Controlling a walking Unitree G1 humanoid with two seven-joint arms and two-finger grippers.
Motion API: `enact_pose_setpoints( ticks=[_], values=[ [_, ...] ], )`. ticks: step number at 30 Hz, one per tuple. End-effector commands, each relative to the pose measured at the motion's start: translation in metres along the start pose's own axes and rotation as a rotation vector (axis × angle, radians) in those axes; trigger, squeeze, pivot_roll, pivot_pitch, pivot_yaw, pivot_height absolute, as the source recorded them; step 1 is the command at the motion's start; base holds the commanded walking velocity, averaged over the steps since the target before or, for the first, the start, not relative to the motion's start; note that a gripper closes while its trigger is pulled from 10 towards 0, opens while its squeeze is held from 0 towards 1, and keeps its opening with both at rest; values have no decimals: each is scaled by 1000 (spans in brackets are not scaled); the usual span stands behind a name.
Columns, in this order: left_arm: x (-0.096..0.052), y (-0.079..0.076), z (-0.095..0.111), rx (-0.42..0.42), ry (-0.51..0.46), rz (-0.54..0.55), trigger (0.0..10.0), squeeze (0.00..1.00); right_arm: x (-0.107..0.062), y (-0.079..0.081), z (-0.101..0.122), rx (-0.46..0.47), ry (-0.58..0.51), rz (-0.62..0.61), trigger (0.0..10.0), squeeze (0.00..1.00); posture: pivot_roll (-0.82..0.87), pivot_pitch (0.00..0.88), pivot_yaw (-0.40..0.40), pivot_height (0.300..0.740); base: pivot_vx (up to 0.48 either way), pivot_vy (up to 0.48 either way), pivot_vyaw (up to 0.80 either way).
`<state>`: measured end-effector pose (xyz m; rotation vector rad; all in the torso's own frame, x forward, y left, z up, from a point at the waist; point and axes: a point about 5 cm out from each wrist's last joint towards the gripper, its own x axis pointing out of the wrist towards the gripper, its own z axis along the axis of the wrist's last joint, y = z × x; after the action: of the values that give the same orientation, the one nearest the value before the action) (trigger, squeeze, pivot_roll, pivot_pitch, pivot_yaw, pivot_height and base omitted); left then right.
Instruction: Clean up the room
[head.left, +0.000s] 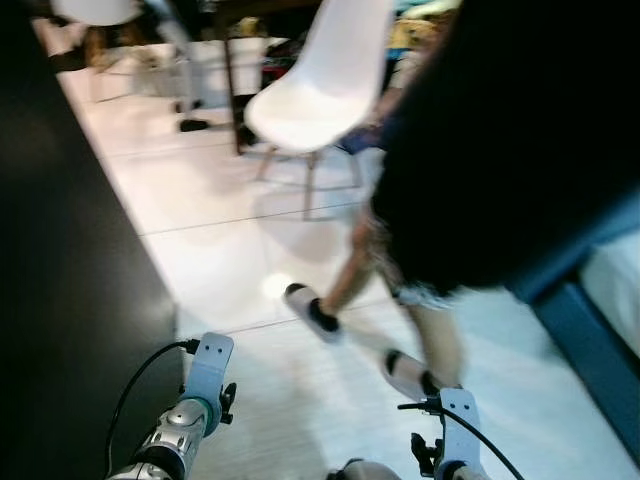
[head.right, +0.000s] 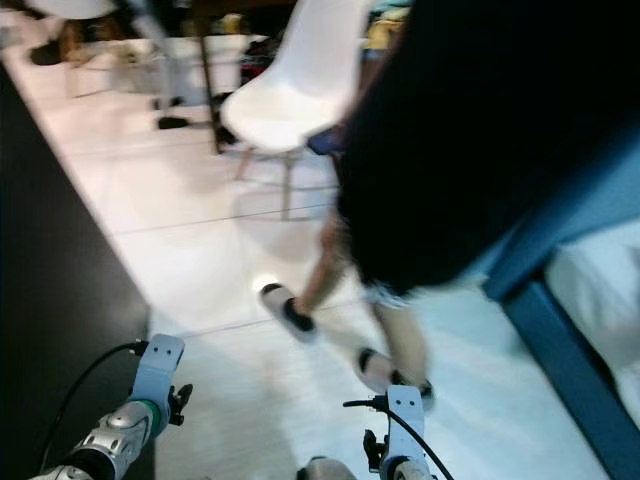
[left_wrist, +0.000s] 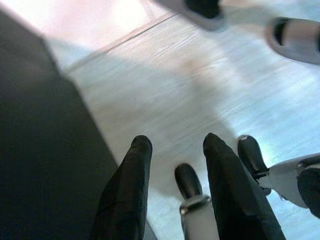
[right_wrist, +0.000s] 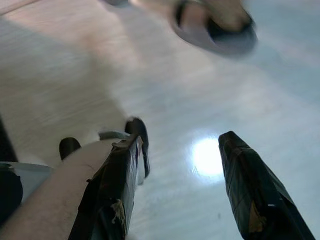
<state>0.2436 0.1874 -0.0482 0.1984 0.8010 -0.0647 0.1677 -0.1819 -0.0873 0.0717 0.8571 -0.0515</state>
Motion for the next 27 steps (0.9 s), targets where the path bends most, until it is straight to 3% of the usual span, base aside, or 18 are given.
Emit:
enact_pose_setpoints(
  ticks=[1,27],
  values=[
    [0,-2,-1,-4,8,-12,10000,0,-1,-2,-4,6,17,-9,10000,0,13,0,22,740,0,0,-775],
    [0,-4,-2,8,13,-23,10000,0,-2,0,-6,11,23,-8,10000,0,10,0,27,740,0,0,-775]
  ],
)
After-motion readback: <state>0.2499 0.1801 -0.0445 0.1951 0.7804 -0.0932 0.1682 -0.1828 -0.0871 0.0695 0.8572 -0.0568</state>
